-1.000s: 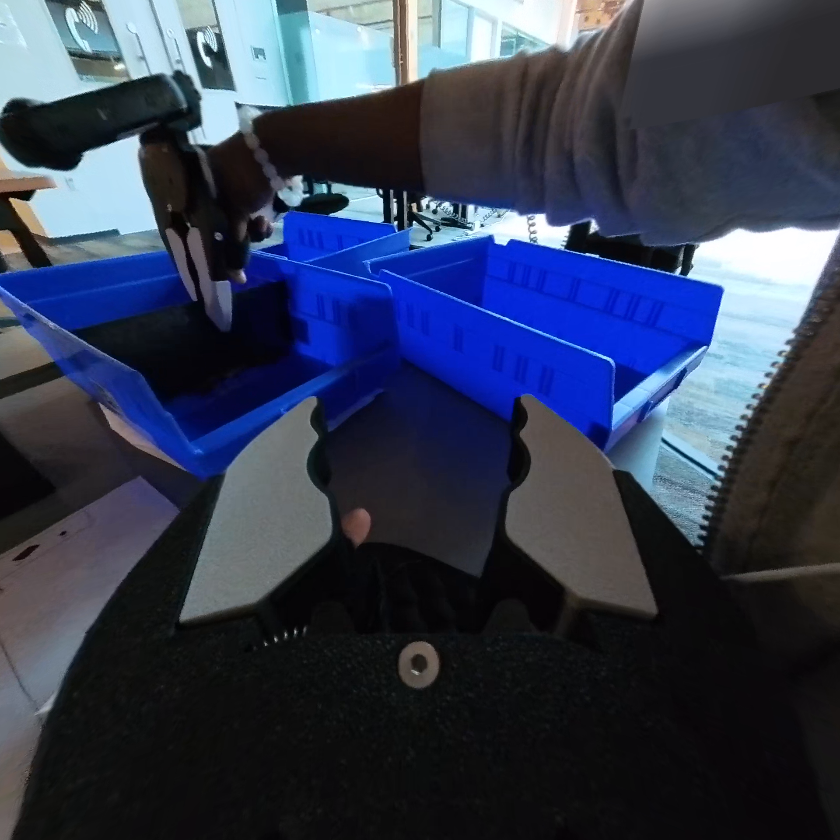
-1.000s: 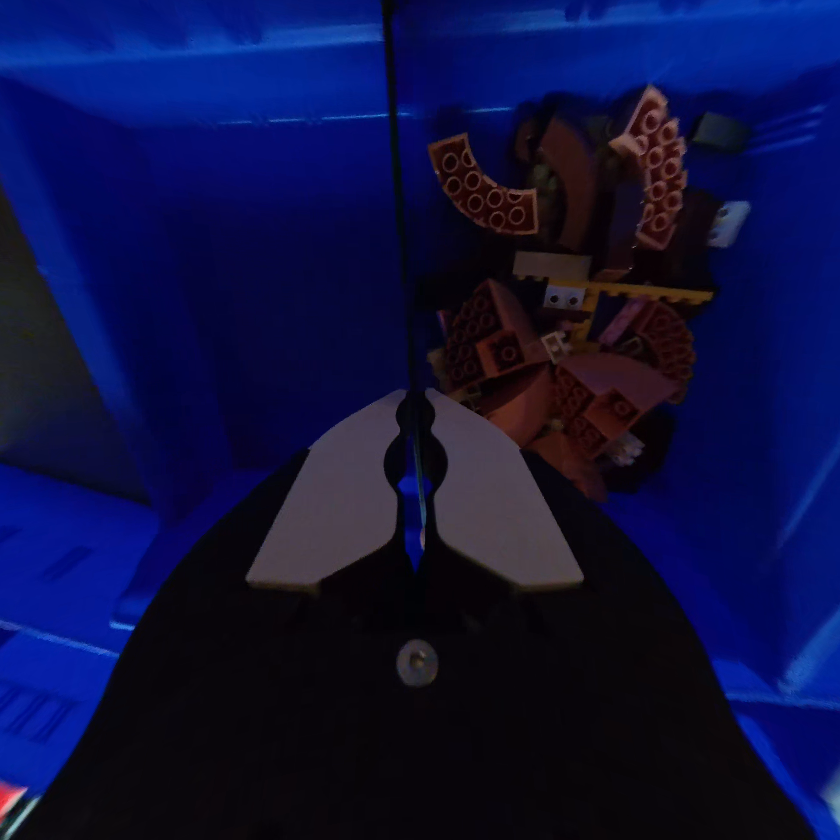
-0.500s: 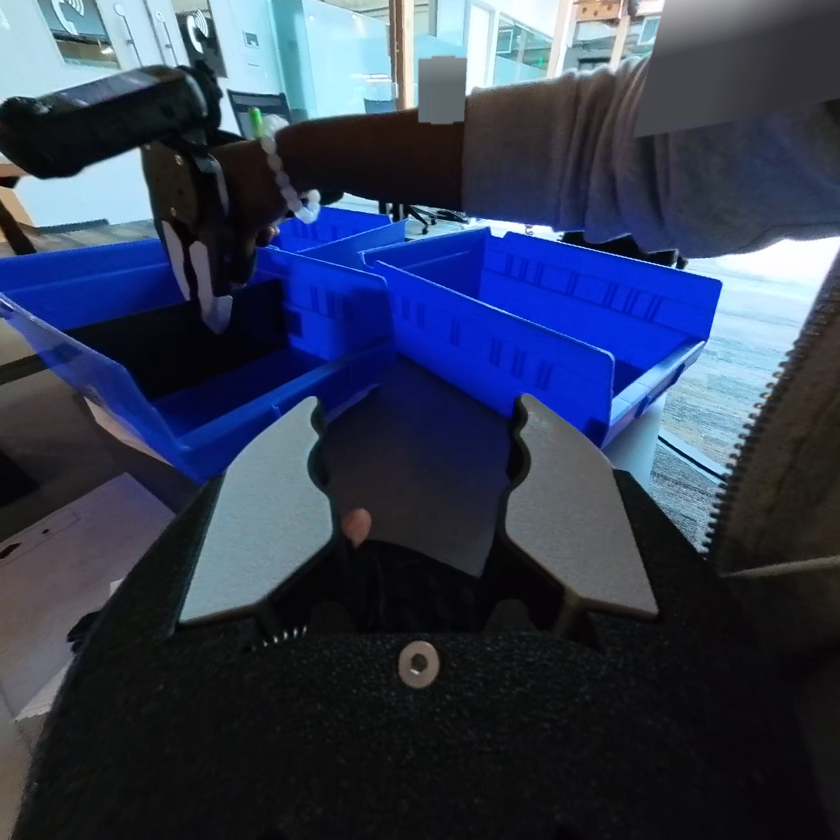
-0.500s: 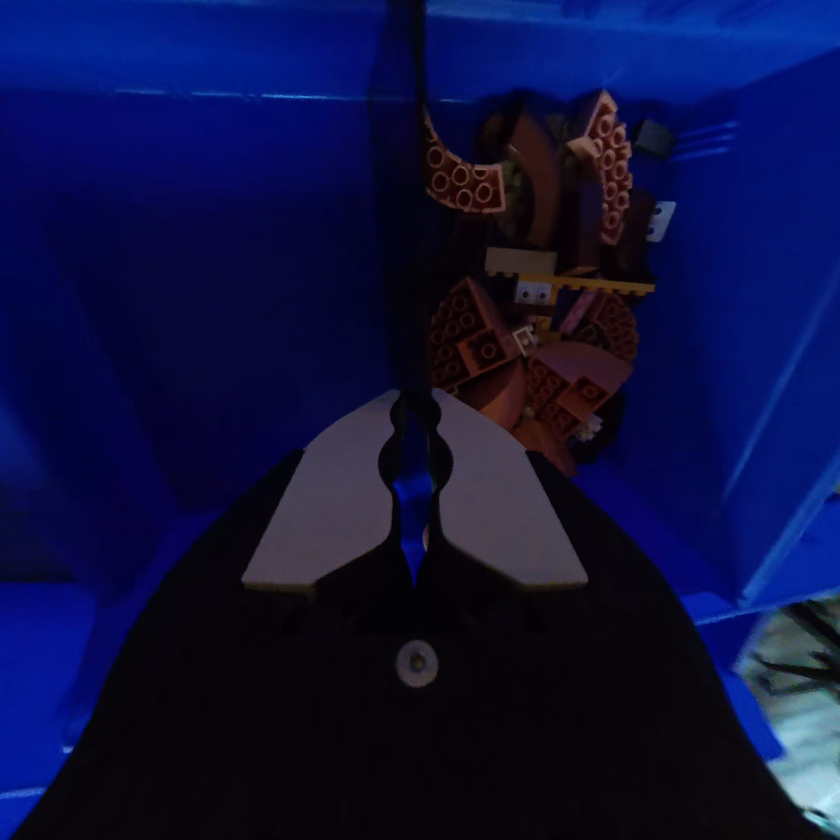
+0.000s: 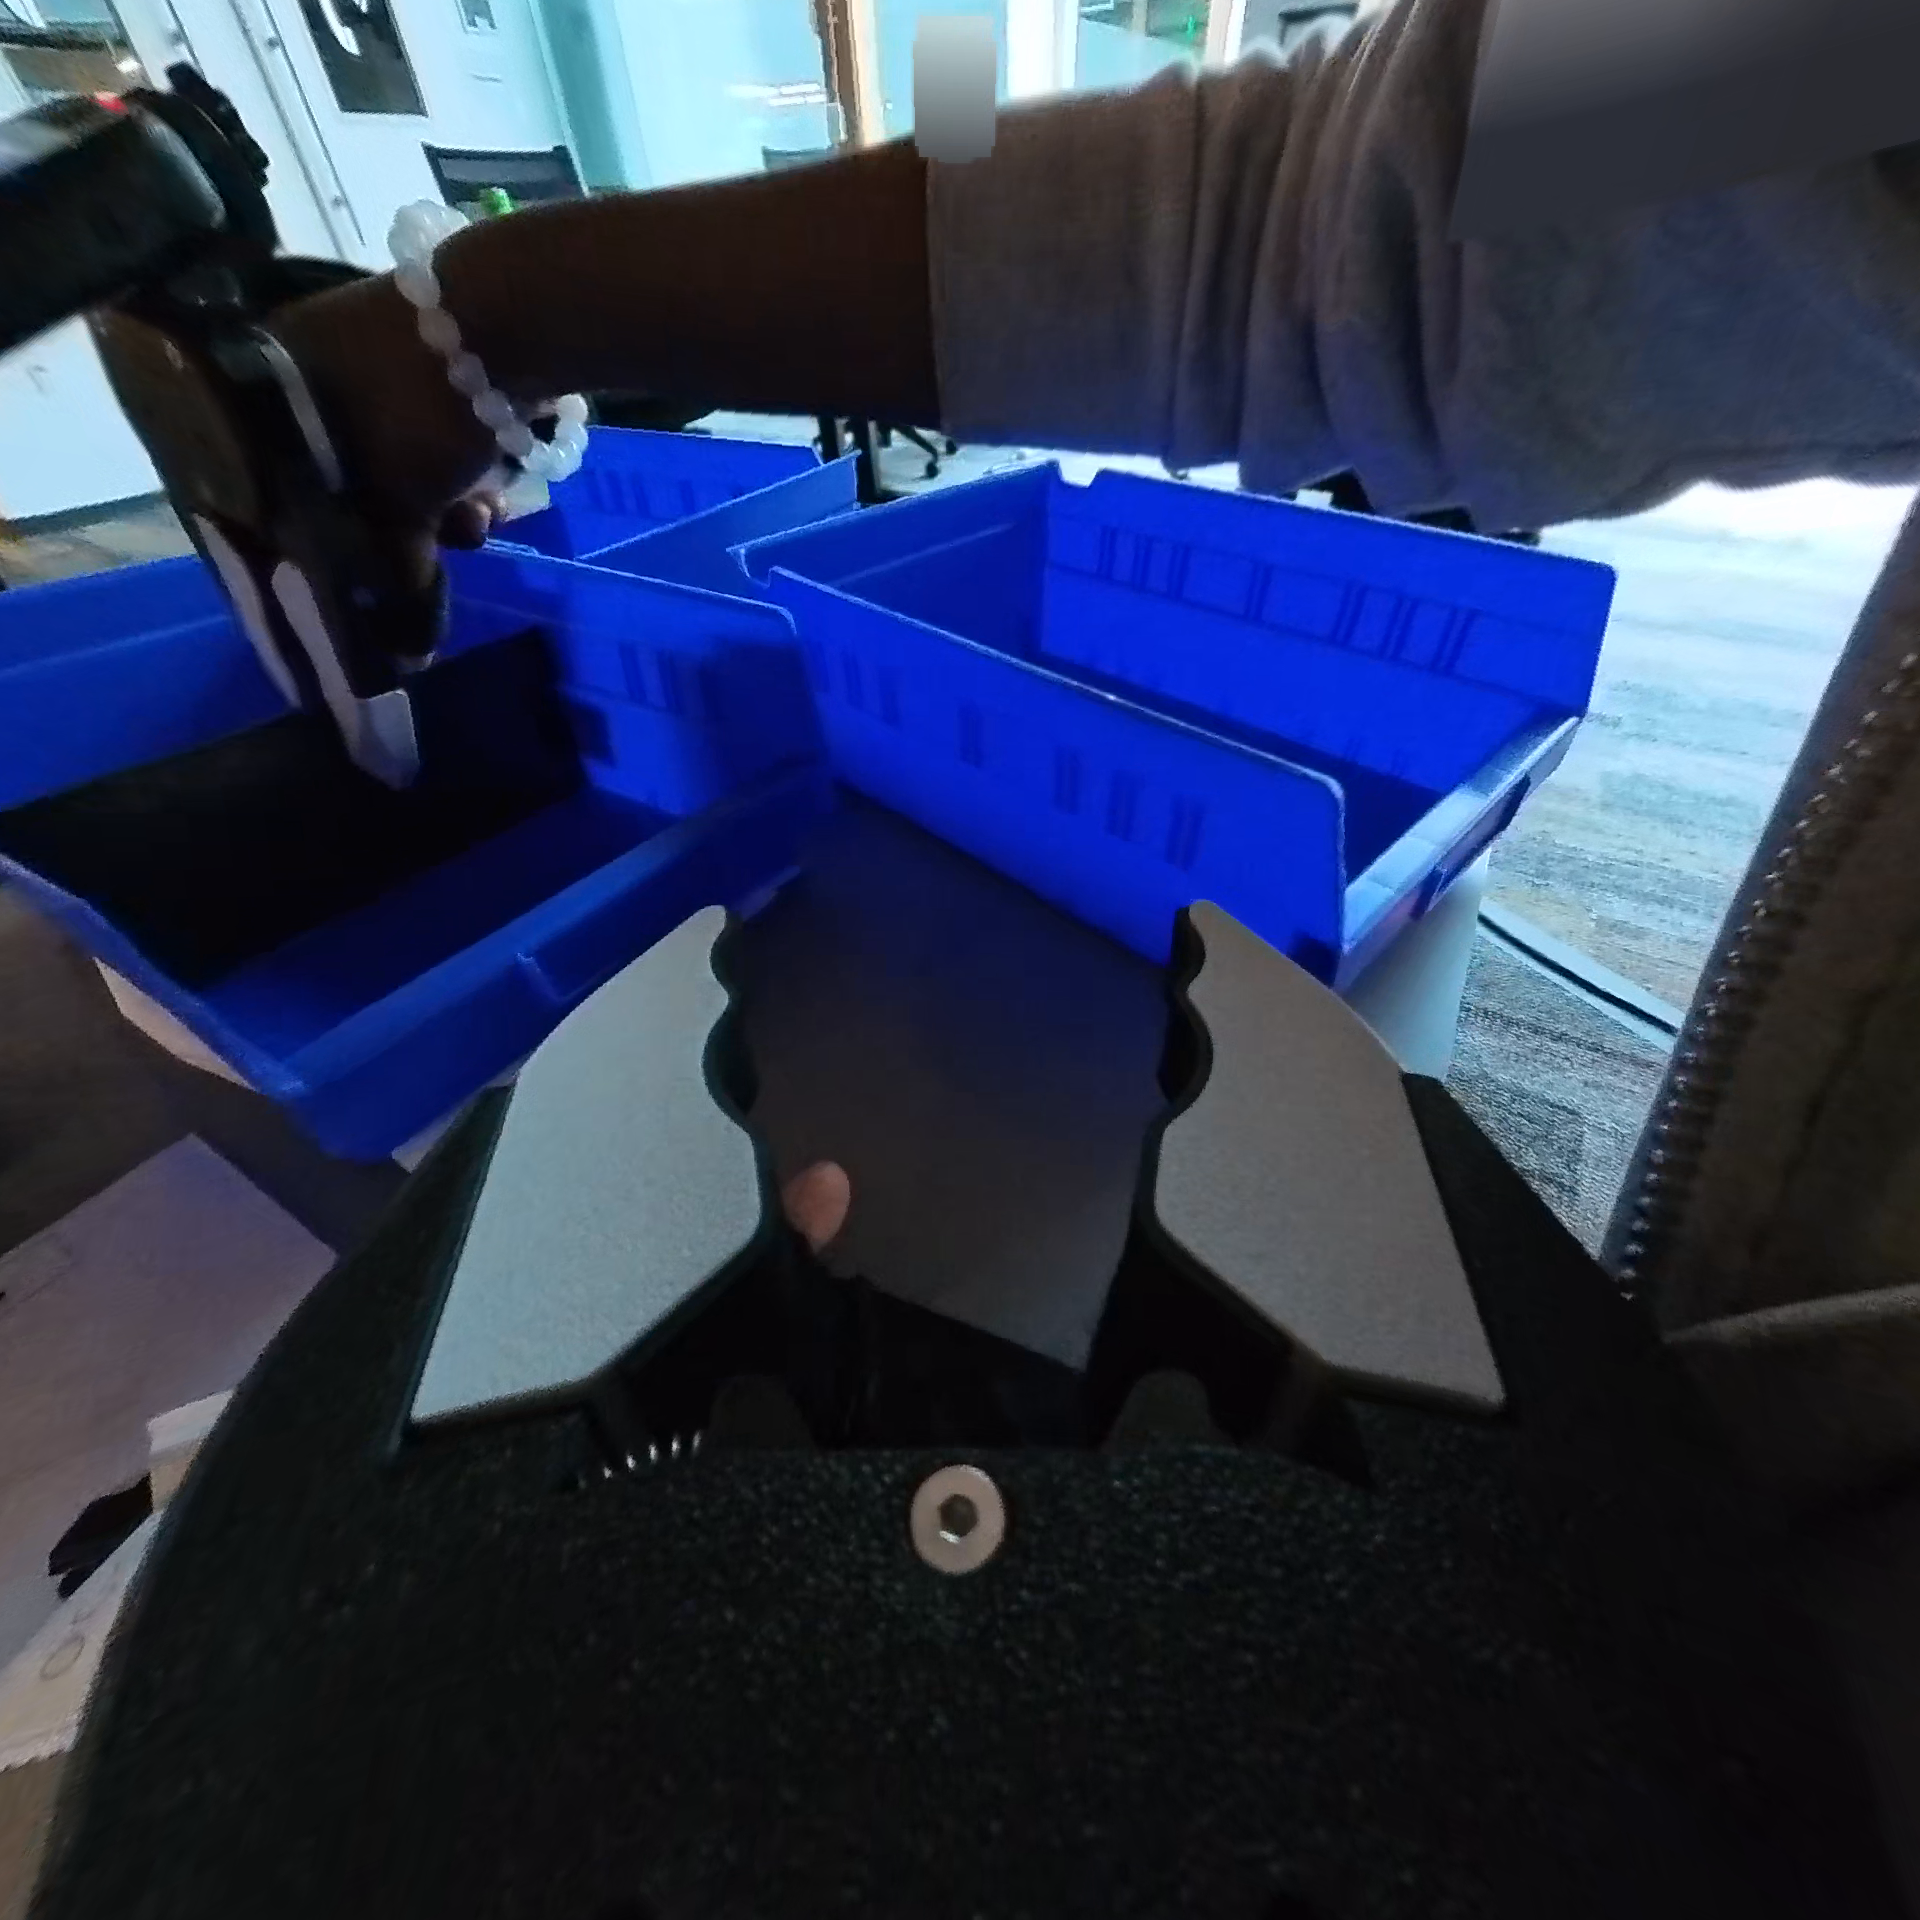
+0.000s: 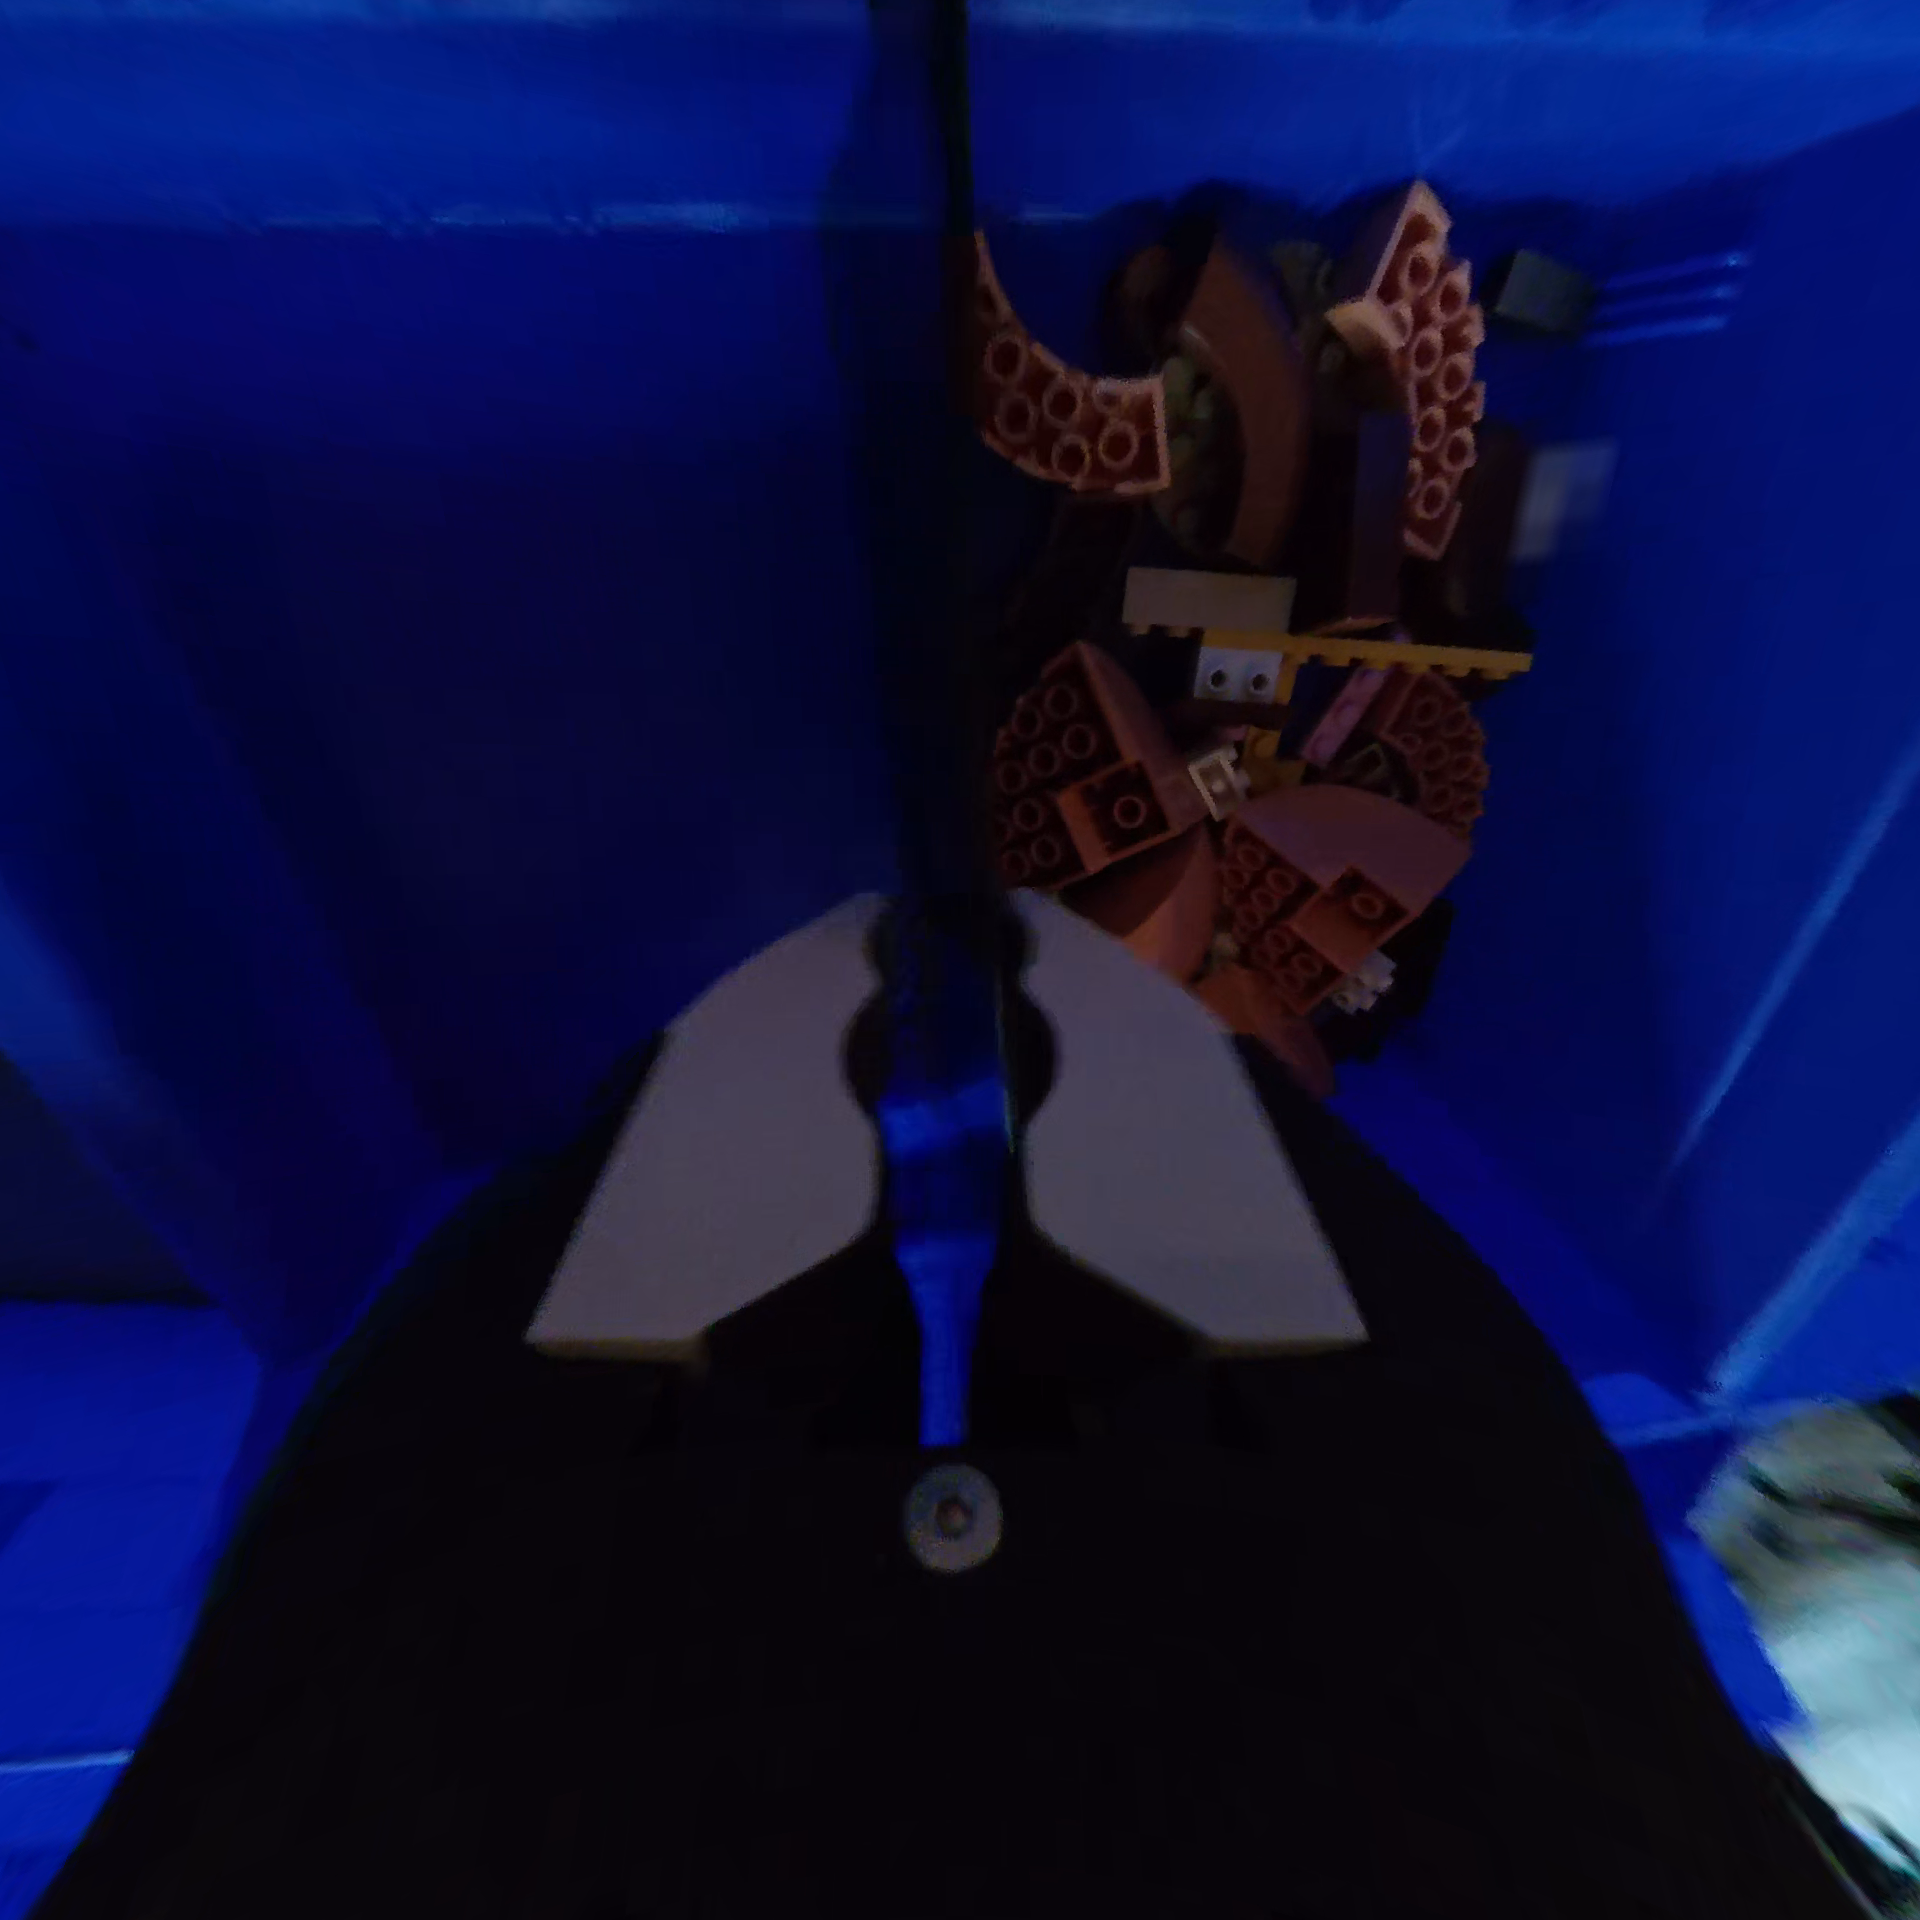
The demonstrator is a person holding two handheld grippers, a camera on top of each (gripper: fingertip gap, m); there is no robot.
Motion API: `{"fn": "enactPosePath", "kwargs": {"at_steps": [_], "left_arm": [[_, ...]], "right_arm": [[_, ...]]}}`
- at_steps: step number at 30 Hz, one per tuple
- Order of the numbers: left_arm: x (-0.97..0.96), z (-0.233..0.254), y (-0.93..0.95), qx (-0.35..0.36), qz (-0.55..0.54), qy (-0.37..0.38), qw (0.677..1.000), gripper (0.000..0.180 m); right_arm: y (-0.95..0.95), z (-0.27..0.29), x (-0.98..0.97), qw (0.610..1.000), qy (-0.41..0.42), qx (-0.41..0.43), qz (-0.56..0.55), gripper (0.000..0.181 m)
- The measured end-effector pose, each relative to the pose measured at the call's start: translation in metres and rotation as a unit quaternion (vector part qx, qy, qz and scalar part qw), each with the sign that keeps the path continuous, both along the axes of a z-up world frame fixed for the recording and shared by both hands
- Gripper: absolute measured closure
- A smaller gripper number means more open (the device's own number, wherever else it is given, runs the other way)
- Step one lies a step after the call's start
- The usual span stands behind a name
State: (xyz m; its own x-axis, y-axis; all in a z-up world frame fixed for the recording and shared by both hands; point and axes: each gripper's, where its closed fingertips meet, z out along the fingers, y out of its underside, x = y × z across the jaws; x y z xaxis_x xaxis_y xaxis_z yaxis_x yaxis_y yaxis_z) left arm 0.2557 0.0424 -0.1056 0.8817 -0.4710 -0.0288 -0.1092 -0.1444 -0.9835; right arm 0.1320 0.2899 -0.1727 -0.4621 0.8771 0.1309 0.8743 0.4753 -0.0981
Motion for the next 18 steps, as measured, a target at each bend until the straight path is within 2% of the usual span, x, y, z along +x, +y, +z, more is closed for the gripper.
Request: {"fn": "enactPosePath", "kwargs": {"at_steps": [1, 2, 6, 9, 13, 18], "left_arm": [[0.001, 0.000, 0.000, -0.001, 0.000, 0.001, 1.000, 0.104], [0.001, -0.001, 0.001, -0.001, 0.001, 0.003, 1.000, 0.104], [0.005, -0.002, 0.002, -0.004, -0.001, 0.012, 1.000, 0.104], [0.005, -0.002, 0.002, -0.004, -0.002, 0.013, 1.000, 0.104], [0.004, -0.003, 0.002, -0.004, -0.003, 0.014, 1.000, 0.104], [0.003, -0.003, 0.002, -0.006, -0.005, 0.008, 1.000, 0.104]], "right_arm": [[-0.005, 0.003, -0.005, 1.000, 0.016, -0.024, -0.010, 0.149], [-0.011, 0.008, -0.011, 0.998, 0.034, -0.045, -0.014, 0.144], [-0.021, 0.027, -0.043, 0.993, 0.105, -0.031, 0.035, 0.165], [-0.036, 0.031, -0.061, 0.989, 0.126, -0.050, 0.053, 0.172], [-0.039, 0.022, -0.069, 0.991, 0.109, -0.034, 0.068, 0.175], [-0.040, 0.024, -0.067, 0.991, 0.109, -0.067, 0.047, 0.177]]}}
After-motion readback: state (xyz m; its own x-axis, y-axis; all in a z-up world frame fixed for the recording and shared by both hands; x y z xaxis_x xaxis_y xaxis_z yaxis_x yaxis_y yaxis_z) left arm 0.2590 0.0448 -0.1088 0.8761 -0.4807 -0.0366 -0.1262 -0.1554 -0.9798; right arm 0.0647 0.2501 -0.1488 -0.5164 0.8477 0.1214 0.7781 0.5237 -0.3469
